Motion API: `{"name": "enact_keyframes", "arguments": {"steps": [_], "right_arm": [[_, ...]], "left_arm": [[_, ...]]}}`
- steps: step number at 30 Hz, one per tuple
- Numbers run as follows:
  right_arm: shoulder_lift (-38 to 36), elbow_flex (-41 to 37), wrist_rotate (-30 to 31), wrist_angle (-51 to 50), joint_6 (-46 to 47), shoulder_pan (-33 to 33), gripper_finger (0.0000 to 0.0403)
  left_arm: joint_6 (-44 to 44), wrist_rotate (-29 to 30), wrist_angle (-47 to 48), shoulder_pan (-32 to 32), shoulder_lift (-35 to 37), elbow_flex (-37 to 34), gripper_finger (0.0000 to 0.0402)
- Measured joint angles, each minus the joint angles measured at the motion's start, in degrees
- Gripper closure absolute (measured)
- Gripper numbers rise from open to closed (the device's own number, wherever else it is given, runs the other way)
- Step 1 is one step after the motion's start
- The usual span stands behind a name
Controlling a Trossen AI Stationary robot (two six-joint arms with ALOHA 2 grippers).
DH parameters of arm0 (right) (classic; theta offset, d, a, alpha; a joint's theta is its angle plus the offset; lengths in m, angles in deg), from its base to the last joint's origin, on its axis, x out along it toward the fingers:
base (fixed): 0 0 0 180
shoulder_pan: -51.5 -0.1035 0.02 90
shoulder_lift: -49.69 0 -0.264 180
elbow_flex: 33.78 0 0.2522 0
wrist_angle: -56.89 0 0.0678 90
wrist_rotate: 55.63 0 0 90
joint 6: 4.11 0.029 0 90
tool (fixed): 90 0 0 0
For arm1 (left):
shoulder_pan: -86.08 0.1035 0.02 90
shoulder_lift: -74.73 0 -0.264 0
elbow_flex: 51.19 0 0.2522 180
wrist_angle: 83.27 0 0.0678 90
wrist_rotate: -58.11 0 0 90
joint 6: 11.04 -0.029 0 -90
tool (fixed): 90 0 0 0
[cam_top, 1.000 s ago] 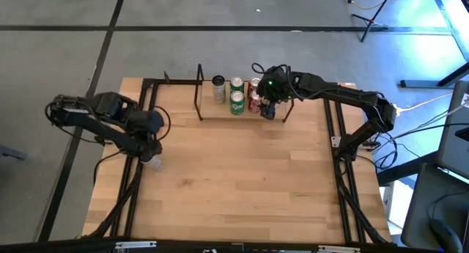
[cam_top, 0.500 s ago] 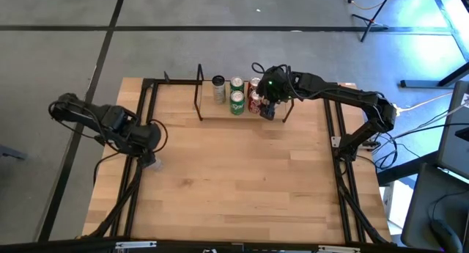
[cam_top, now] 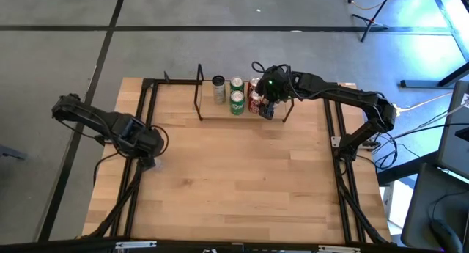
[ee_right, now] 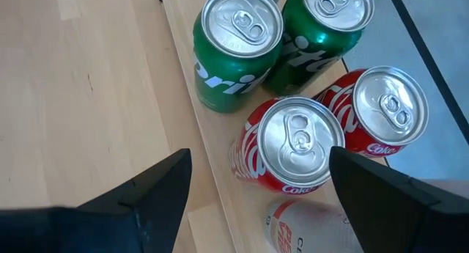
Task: Place canned beverage on shelf
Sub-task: Put the white yellow soda can on the shelf aligned with the other white yellow soda can
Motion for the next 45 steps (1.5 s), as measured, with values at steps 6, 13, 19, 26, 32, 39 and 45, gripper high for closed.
{"name": "enact_keyframes", "arguments": {"steps": [6,13,19,26,32,39,45], "right_arm": [[0.0,0.0,0.0,0.1,0.0,0.0,0.0091],[0.0,0.0,0.0,0.4,0.0,0.0,0.0091],[0.0,0.0,0.0,0.5,0.0,0.0,0.0091],[0.0,0.0,0.0,0.5,-0.5,0.0,0.0091],[0.0,0.0,0.0,0.5,-1.4,0.0,0.0091],[-0.5,0.0,-4.3,0.6,-2.0,0.0,0.0091],[-3.3,0.2,-8.6,4.6,-3.1,0.1,0.0091]], "left_arm": [[0.0,-1.7,-2.5,0.0,0.0,-3.2,0.0054],[-0.1,-2.1,-3.8,0.0,-0.1,-5.0,0.0096],[-0.2,-2.1,-4.2,0.0,0.0,-5.3,0.0172],[0.2,-1.2,-6.0,0.5,-0.3,-3.2,0.0184],[0.3,-0.1,-6.5,2.5,-0.6,0.4,0.0184],[-0.9,5.9,-7.0,6.5,-2.4,9.5,0.0184],[-8.5,9.3,-8.2,13.2,-6.2,19.5,0.0184]]}}
